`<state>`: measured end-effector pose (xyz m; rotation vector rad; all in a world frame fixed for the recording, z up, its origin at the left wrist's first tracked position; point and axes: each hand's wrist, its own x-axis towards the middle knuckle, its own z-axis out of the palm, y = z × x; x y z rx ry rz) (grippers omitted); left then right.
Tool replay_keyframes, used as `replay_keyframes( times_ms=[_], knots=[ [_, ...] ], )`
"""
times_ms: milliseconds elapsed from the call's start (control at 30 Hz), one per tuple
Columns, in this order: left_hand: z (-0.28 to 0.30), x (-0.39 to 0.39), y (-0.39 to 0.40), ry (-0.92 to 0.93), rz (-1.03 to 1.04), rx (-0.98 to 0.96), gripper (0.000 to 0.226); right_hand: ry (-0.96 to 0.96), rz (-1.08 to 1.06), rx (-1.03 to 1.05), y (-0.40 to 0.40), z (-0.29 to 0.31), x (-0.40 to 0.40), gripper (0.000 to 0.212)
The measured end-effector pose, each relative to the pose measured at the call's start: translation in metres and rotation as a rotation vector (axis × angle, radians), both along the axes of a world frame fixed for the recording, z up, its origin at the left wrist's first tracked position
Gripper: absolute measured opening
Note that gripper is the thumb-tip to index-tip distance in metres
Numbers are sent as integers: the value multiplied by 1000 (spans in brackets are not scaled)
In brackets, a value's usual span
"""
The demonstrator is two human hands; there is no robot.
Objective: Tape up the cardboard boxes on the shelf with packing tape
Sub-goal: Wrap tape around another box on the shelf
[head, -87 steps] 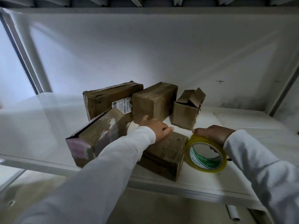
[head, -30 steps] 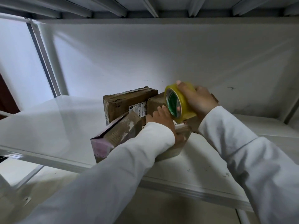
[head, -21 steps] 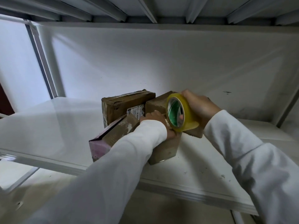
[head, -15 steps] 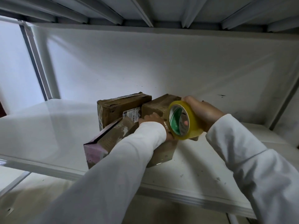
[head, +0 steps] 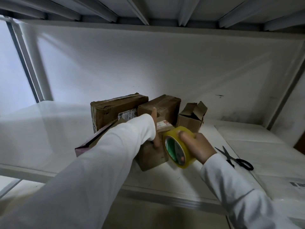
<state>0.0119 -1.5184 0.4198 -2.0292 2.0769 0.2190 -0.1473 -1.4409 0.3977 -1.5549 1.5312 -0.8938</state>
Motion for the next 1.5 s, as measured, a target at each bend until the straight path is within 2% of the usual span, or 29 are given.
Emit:
replay_keyframes(
  times_ms=[67, 200, 267, 367, 533, 700, 867, 933, 1033, 1200, 1367, 1500],
  knots=[
    [-2, 8, 0, 54, -74, -26, 132, -39, -21, -28, 3, -9, 3, 23],
    [-2, 7, 11, 143, -168, -64, 87, -38, -43, -52, 4, -13, 4, 25],
    [-3, 4, 12, 123, -176, -90, 82, -46, -45, -45, 3, -14, 4, 25],
    [-4, 2, 12, 85, -165, -77, 87, -57, -61, -40, 2, -13, 3, 25],
    [4, -12, 13, 241, -44, -58, 75, -93, -86, -56, 4, -20, 5, 25],
    [2, -25, 9, 115, 12, -71, 97, -138, -115, -42, 6, -31, 9, 22],
    [-7, -39, 7, 55, 139, -98, 105, -100, -94, 16, 2, -29, 4, 23],
    [-8, -39, 6, 25, 124, -100, 112, -37, -77, 91, 2, -36, 7, 33],
    [-11, -37, 6, 34, 95, -83, 122, -88, -106, 181, 3, -47, 13, 46],
    [-11, -33, 1, 91, 127, -95, 125, 34, -62, 196, -7, -47, 11, 55],
    [-15, -30, -2, 120, 117, -119, 121, 65, -20, 251, -12, -47, 9, 61],
    [-15, -26, -3, 130, 70, -155, 114, -4, 55, 226, -9, -46, 2, 47]
  ],
)
